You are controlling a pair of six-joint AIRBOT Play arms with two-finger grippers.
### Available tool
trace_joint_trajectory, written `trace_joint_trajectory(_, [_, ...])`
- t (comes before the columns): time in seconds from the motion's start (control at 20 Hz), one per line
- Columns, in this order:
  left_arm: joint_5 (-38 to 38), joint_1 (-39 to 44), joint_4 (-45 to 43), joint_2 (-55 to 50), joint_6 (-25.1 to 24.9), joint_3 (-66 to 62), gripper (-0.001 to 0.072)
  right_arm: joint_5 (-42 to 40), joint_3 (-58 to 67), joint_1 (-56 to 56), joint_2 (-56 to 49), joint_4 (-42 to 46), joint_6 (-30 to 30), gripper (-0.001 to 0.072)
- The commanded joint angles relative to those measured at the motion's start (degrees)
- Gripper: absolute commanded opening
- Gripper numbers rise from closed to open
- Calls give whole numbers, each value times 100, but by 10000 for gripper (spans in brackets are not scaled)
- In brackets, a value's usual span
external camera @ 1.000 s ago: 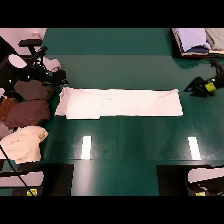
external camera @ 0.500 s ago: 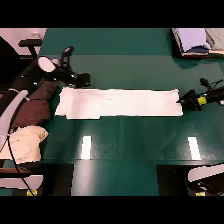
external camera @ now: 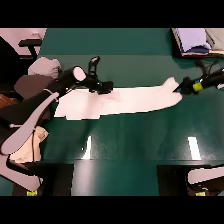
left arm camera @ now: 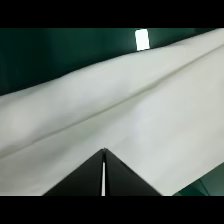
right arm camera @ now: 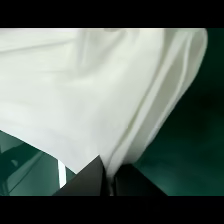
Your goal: Fold the shirts.
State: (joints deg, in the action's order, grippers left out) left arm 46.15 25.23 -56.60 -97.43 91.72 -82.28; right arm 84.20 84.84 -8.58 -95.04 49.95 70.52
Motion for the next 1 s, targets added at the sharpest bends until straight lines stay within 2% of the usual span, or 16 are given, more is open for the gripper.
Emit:
trace_joint_trajectory(0.0, [-26,280,33,-605,28,-516,24,57,603,310,671,-553,107,13])
trace_joint_trajectory(0.15, [122,422,24,-1110,-22,-1082,23,0,1150,739,970,-999,271,13])
trace_joint_trajectory(0.6, [605,428,-2,-1427,-70,-1486,24,-433,2216,2186,1051,-997,468,14])
trace_joint_trajectory(0.75, [824,114,-234,-1067,-87,-1497,23,-610,2358,2612,938,-997,466,13])
trace_joint_trajectory(0.95, [1344,-850,-1088,136,-232,-1497,24,-713,2868,3530,367,-1001,461,14])
